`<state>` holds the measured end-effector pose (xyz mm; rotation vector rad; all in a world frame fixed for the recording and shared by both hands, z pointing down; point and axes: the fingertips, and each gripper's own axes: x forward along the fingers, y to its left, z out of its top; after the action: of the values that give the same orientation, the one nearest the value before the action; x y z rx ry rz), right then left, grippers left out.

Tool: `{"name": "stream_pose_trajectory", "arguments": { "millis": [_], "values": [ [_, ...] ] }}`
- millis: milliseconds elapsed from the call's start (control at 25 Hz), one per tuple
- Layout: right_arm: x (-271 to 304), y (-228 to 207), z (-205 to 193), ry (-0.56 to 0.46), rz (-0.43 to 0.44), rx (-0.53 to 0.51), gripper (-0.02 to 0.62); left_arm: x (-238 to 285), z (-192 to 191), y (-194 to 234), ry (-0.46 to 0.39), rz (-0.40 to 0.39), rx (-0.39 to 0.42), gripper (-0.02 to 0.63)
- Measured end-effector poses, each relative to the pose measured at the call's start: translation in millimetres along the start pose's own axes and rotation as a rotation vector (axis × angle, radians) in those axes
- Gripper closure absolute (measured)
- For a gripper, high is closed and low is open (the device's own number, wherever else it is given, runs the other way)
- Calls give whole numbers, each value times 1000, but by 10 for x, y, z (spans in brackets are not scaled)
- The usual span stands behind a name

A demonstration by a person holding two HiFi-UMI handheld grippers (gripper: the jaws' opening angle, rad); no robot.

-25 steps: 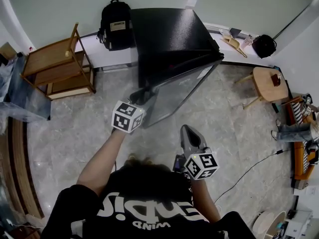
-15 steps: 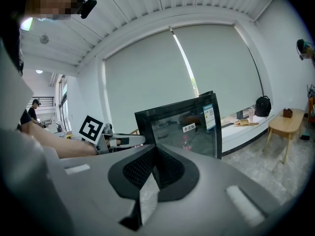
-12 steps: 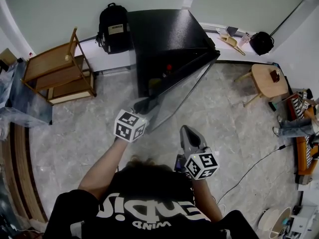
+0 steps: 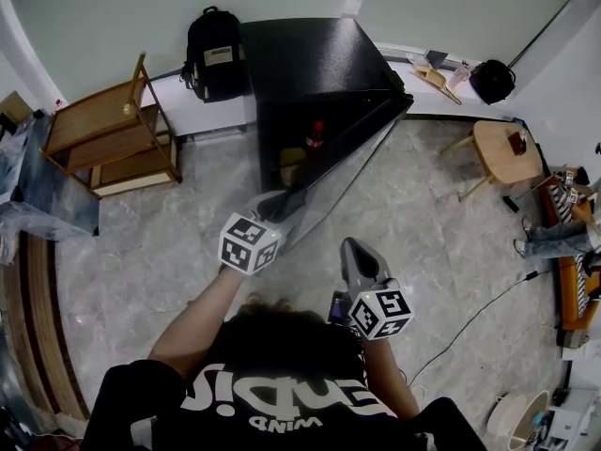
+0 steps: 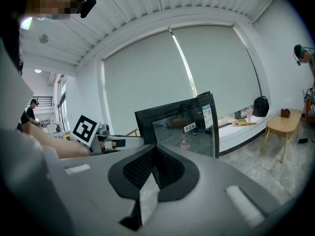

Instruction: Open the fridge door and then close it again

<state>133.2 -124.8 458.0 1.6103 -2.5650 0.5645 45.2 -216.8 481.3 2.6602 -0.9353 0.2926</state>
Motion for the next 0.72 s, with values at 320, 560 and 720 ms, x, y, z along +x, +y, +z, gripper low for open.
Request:
{"name": "stream_pose_trajectory", "arguments": {
  "millis": [320,560,720],
  "values": [
    [7,-22,12,-9,-7,5,598,-6,-12,-71,-2,-18,-9,440],
    [6,-46,-2,-9,-13,10,598,-1,-28,-119,-6,-25,-15,442],
    [12,-52,13,-12,-13,10,598,0,-34,-160,-7,-27,-19,442]
  ]
}}
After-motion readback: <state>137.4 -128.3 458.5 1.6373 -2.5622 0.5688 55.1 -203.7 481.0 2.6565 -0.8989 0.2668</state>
